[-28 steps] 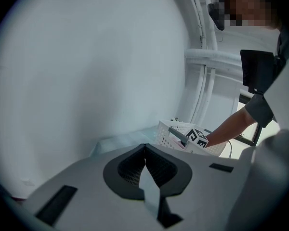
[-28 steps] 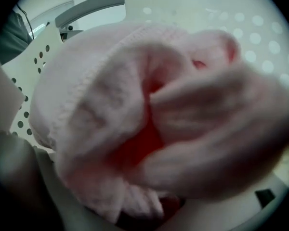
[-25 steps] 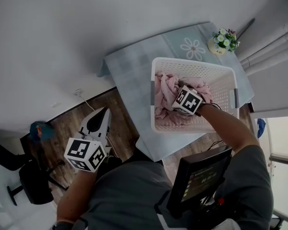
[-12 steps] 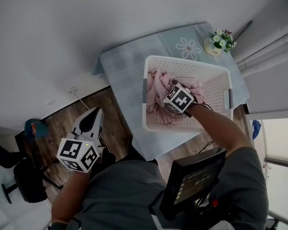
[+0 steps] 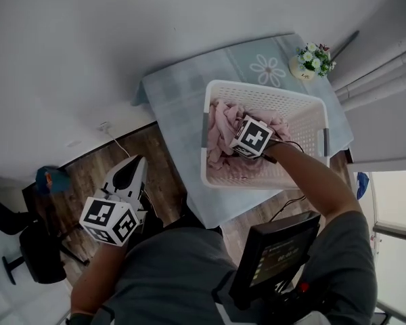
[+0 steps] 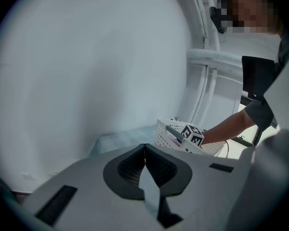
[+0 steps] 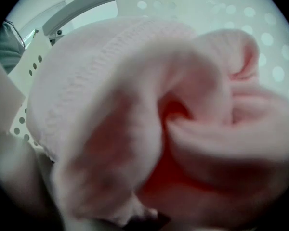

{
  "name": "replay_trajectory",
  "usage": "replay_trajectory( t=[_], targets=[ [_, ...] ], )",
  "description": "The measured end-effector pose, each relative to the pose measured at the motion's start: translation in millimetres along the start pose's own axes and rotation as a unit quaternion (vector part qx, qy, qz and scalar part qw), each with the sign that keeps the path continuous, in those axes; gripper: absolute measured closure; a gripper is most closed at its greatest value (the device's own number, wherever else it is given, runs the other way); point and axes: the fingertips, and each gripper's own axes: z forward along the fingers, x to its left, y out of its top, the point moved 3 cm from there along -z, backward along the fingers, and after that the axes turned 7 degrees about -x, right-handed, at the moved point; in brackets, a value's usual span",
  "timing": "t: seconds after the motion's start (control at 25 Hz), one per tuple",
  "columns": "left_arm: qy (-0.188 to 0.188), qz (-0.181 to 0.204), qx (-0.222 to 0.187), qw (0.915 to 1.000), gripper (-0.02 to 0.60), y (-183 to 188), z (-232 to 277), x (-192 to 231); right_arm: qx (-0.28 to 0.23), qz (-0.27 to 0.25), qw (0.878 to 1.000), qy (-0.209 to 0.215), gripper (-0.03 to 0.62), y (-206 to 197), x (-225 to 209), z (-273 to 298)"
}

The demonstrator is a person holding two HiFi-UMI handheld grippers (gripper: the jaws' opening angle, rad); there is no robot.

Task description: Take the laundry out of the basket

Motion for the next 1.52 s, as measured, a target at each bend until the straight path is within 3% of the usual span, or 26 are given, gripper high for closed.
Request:
replay_trajectory(
  t=[0.2,0.44,0.68,0.88,1.16,1.32,1.52],
  targets=[
    [-0.003,0.001,0.005,1.0000,0.572,-5,-2,-4,-0.007,-0.017,0.999,-0.050,0.120,1,-4,4],
    [-0.005,-0.002,0.007,1.0000,0.572,-10,-1,-4,-0.002,-0.024,0.999,-0.036,0.120,3,-8,9],
    [-0.011,0.005,0.000,0.9999,0.572,-6,3,-4,-0.011,-0.025,0.998,-0.061,0.126,1,-7,7],
    [-0.024,0.020,-0.008,0.9995,0.572,2,10,-8,-0.043,-0.007,0.997,-0.064,0.226,3,-10,3],
    [-0.030,0.038,-0.043,0.9979,0.572,29,9,-14,-0.043,0.060,0.992,-0.099,0.298,2,-15,3],
    [-0.038,0.092,-0.063,0.9930,0.572,45,0,-22,-0.051,0.040,0.989,-0.130,0.337,1,-11,-5],
    [-0.028,0.095,-0.064,0.9930,0.572,47,-11,-17,-0.083,0.045,0.985,-0.142,0.373,11,-11,-20]
  ],
)
